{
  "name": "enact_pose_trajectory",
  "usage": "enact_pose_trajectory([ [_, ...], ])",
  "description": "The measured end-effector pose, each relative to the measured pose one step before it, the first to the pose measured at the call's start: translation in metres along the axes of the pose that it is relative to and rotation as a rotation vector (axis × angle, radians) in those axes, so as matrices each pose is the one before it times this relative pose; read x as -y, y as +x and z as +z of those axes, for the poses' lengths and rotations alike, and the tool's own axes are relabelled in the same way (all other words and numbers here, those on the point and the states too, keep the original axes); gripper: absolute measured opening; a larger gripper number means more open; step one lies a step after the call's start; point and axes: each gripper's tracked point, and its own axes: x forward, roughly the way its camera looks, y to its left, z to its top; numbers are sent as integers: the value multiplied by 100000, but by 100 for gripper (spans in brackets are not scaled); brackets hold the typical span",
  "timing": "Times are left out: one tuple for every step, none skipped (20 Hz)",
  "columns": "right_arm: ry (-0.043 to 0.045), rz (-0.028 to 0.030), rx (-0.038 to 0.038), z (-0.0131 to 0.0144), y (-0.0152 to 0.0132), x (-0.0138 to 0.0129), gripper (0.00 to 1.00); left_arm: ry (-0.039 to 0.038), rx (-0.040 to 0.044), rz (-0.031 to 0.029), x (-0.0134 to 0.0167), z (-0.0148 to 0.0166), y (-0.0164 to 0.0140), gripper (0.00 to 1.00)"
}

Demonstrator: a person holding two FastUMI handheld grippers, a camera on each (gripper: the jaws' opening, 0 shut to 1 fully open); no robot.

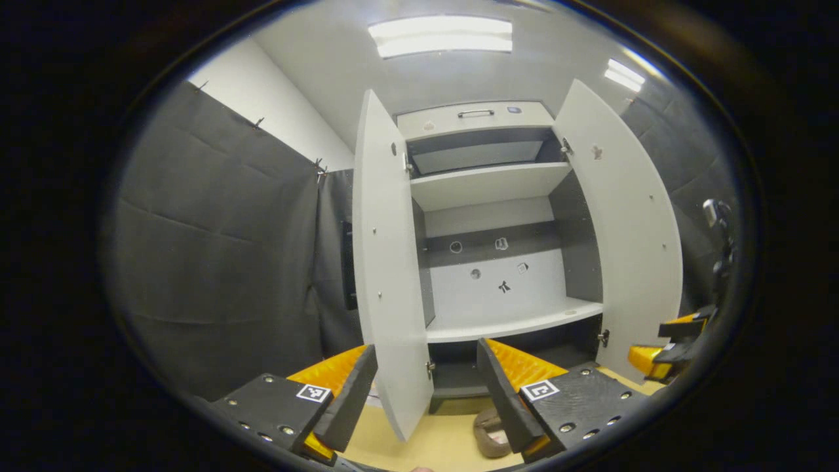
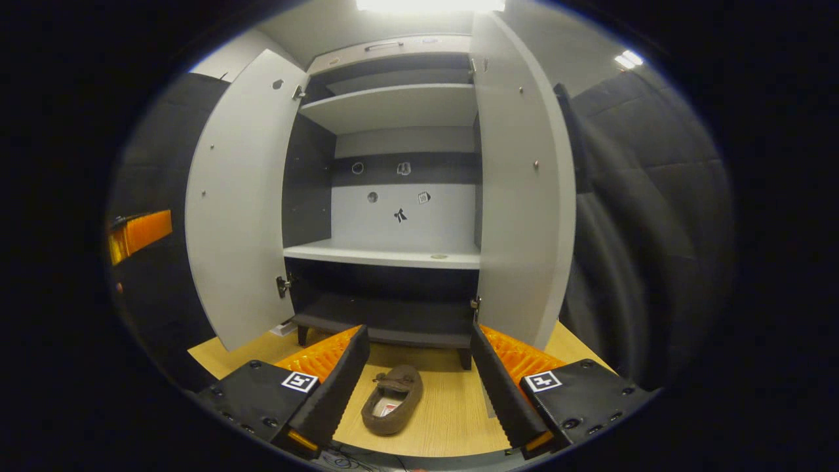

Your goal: Grab one shoe with the right hand and put it into the shoe cabinet, grab the other shoe with the left hand and put it into the shoe cabinet; then close the right door with the right hand and the left door with the left hand.

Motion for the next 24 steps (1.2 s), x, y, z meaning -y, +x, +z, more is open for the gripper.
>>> enact_pose_trajectory([
  [-386, -269, -4512, -1181, 1170, -206, 99, -285, 74, -330, 37, -297, 930, 89],
  [206, -96, -3973, -1277, 1214, -228, 99, 68, -857, 236, -125, -389, 758, 89],
  [517, 227, -2918, -900, 1112, -271, 97, -40, 9, 148, -218, -173, 613, 89],
  [85, 236, -2824, -1073, 1239, -245, 99, -72, 1034, 193, -271, 62, 612, 89],
  [-370, -189, -3912, -1153, 1244, -69, 97, -64, 358, 571, -399, -131, 548, 89],
  [177, 110, -4313, -1348, 1019, -67, 99, 18, -765, 539, -367, -350, 418, 89],
  [519, 800, -3926, -1063, 931, -192, 99, 188, -407, 571, -322, -333, 390, 89],
  [654, 456, -3693, -1192, 1077, -92, 99, 365, -297, 629, -452, -261, 352, 91],
  [930, 582, -4294, -1110, 973, -196, 99, 518, -674, 764, -482, -442, 276, 94],
  [1234, 659, -4163, -1330, 1241, -312, 99, 591, -1051, 926, -470, -403, 206, 89],
  [918, 867, -4178, -1043, 782, -170, 99, 402, -1085, 1064, -533, -458, 103, 89],
  [512, 180, -3596, -1133, 1014, -34, 97, 140, -809, 763, -450, -297, 105, 89],
  [488, -409, -2761, -720, 670, 26, 96, 94, -632, 808, -397, -282, 47, 96],
  [498, -114, -2826, -807, 1076, -54, 96, 64, -621, 471, -321, -253, 141, 89],
  [532, 31, -2360, -508, 816, -17, 96, 362, -660, 462, -244, -286, 142, 89],
  [728, -86, -2795, -594, 929, 57, 95, 536, -474, 339, -89, -25, 209, 89],
  [897, -384, -2327, -384, 283, -24, 77, 391, 3, 11, -49, -90, -44, 96],
  [325, -730, -2298, -454, 826, 77, 75, 250, 281, -180, 111, 76, 87, 96],
  [674, 107, -2257, -269, 496, 6, 67, 81, -189, -355, 58, -161, -40, 96],
  [935, 514, -2009, -358, 482, -204, 64, 30, -161, -623, 175, 34, 56, 96],
  [658, 551, -2314, -328, 336, -153, 63, 65, 34, -672, 106, 7, 1, 96],
  [375, 615, -2152, -425, 353, -176, 63, 130, 198, -473, 80, 69, 122, 96],
  [826, 1700, -1332, -91, 276, -313, 63, 149, 84, -182, 118, -26, 58, 96],
  [1112, -271, 24, -63, 237, -137, 57, -27, -108, -192, 141, -4, 29, 96],
])
